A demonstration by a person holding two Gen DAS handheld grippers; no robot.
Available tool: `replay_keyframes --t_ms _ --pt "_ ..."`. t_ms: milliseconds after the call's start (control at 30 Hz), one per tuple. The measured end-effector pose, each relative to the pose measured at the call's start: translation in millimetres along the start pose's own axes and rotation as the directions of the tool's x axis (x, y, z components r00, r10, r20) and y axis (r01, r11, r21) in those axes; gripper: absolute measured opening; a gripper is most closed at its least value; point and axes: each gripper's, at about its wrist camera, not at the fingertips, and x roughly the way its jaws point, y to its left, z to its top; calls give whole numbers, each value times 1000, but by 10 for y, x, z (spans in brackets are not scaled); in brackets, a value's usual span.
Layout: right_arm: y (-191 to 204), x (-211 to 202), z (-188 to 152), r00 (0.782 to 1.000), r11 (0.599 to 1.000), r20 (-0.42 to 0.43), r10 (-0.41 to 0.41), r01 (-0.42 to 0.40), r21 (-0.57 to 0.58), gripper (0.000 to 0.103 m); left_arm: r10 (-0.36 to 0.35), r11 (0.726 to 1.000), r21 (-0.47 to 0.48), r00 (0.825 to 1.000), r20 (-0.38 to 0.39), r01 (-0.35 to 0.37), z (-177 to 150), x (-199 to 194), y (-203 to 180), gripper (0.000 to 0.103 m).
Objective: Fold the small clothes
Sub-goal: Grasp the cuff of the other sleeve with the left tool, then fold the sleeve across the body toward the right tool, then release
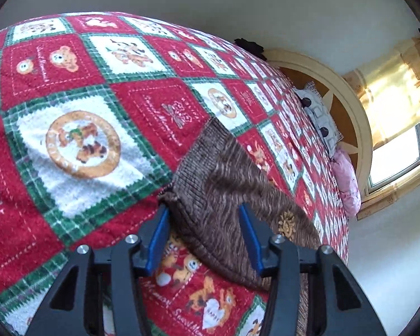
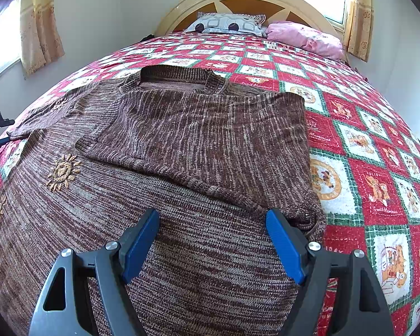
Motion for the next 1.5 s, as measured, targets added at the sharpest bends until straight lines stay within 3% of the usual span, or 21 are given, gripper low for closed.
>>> replay_keyframes --t_ms 33,67,100,400,700,867,1100,1300,1500 --pt "-1 0 0 1000 1000 0 0 0 0 79 7 1000 -4 1000 5 -7 13 8 12 40" --pt "-1 0 -1 1000 1000 0 0 0 0 79 15 1000 -8 1000 12 -15 19 11 34 20" --pt "0 0 -1 1000 1000 0 0 0 0 79 14 1000 -5 1000 3 -14 18 26 60 9" --pt "3 -4 -4 1000 1000 0 0 0 0 79 -39 997 72 998 59 35 -30 -144 -53 9" --pt "-1 -4 -8 1000 1000 2 1 -1 1 79 -166 963 219 985 33 155 -142 -298 -863 9" --pt "-4 -17 1 1000 1000 6 5 -6 6 79 -260 921 292 965 -36 259 -375 -318 -1423 8" --pt "-49 -35 -3 1000 999 19 24 -24 27 79 -358 832 396 921 -152 389 -898 -366 -2195 8" --pt "-145 -66 -13 998 996 46 50 -53 73 79 -378 779 439 894 -243 448 -1377 -273 -2600 8" --pt "-270 -82 -28 994 987 70 86 -94 131 79 -348 756 465 884 -312 461 -1831 -55 -2787 8"
